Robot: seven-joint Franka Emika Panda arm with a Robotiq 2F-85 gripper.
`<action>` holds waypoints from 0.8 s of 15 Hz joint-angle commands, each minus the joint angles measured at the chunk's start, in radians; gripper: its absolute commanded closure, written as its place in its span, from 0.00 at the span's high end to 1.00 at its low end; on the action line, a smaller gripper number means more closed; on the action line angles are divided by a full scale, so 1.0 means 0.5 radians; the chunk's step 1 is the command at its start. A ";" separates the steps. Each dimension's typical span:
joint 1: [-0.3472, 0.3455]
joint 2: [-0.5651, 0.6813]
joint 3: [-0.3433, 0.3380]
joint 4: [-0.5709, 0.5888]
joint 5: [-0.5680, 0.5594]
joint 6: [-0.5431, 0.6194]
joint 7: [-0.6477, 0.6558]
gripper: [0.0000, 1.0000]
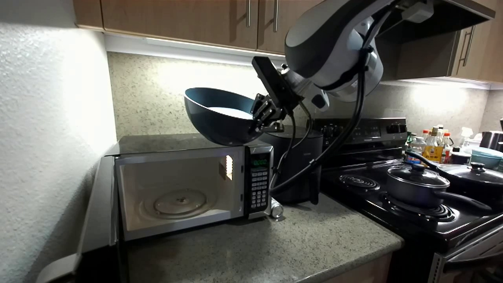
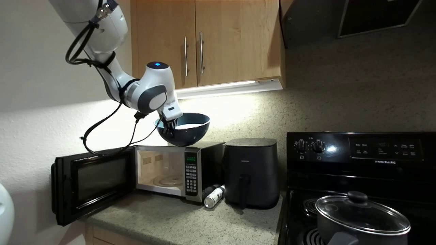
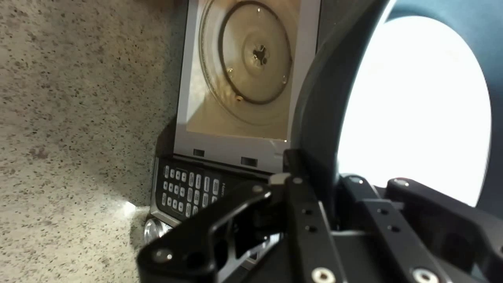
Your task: Remove the bowl from the microwave and put it on top of the microwave
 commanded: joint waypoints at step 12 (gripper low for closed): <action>-0.091 -0.015 0.136 -0.023 -0.049 0.189 -0.032 0.45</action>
